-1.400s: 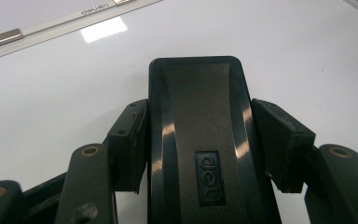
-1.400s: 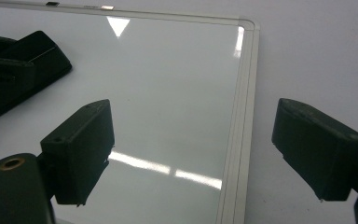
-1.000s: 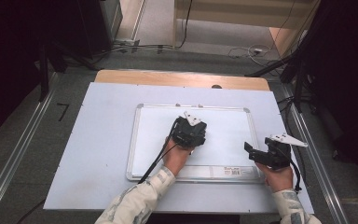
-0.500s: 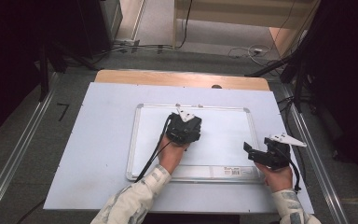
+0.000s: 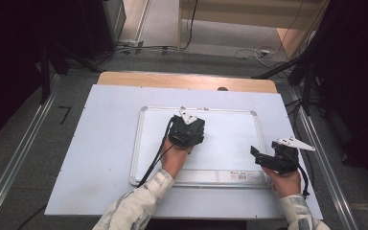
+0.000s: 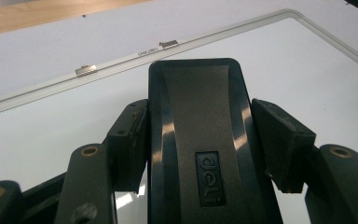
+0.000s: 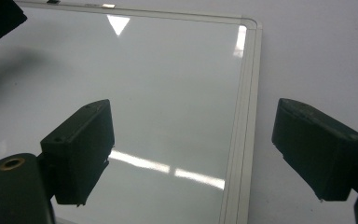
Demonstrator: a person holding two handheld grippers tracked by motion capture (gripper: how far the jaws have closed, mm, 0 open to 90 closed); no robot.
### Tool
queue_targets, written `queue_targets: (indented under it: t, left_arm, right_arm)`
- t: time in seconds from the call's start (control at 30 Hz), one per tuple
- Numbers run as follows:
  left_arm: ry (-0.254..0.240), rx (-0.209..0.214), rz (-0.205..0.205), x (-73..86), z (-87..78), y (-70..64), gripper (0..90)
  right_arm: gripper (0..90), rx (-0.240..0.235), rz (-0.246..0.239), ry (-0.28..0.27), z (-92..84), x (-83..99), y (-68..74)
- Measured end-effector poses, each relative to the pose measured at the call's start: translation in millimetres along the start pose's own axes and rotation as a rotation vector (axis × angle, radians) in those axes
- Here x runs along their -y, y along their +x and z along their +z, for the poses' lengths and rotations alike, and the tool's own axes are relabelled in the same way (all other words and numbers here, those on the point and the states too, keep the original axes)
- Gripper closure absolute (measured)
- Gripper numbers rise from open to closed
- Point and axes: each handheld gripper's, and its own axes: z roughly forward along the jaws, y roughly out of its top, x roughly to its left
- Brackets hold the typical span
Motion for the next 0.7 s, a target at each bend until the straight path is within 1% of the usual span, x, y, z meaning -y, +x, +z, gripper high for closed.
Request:
queue_targets:
  t: [0.13, 0.27, 0.43, 0.6, 0.67, 0.7]
  left_arm:
    - [-0.004, -0.008, -0.009, -0.2, -2.3, 3.1, 40.7]
    - [-0.004, -0.016, -0.007, 0.6, -4.7, 6.8, 40.7]
    - [-0.010, -0.021, -0.026, 1.3, -6.9, 10.2, 40.7]
    - [-0.007, -0.030, -0.029, 3.4, -10.0, 14.1, 40.7]
    - [-0.012, -0.036, -0.037, 4.4, -10.9, 15.2, 40.7]
    - [-0.009, -0.038, -0.034, 4.6, -11.5, 16.2, 40.7]
  right_arm:
    - [11.6, 0.002, -0.001, 0.002, 0.2, 0.0, -0.1]
    - [11.6, 0.001, -0.004, 0.001, 0.4, 0.0, 0.4]
    - [11.6, 0.001, -0.002, 0.001, 0.3, 0.0, 0.8]
    - [11.6, 0.000, -0.005, 0.000, 0.6, 0.0, 1.2]
    - [11.6, 0.000, -0.005, 0.000, 0.7, -0.1, 1.4]
    - [11.6, 0.000, -0.004, 0.000, 0.7, -0.1, 1.6]
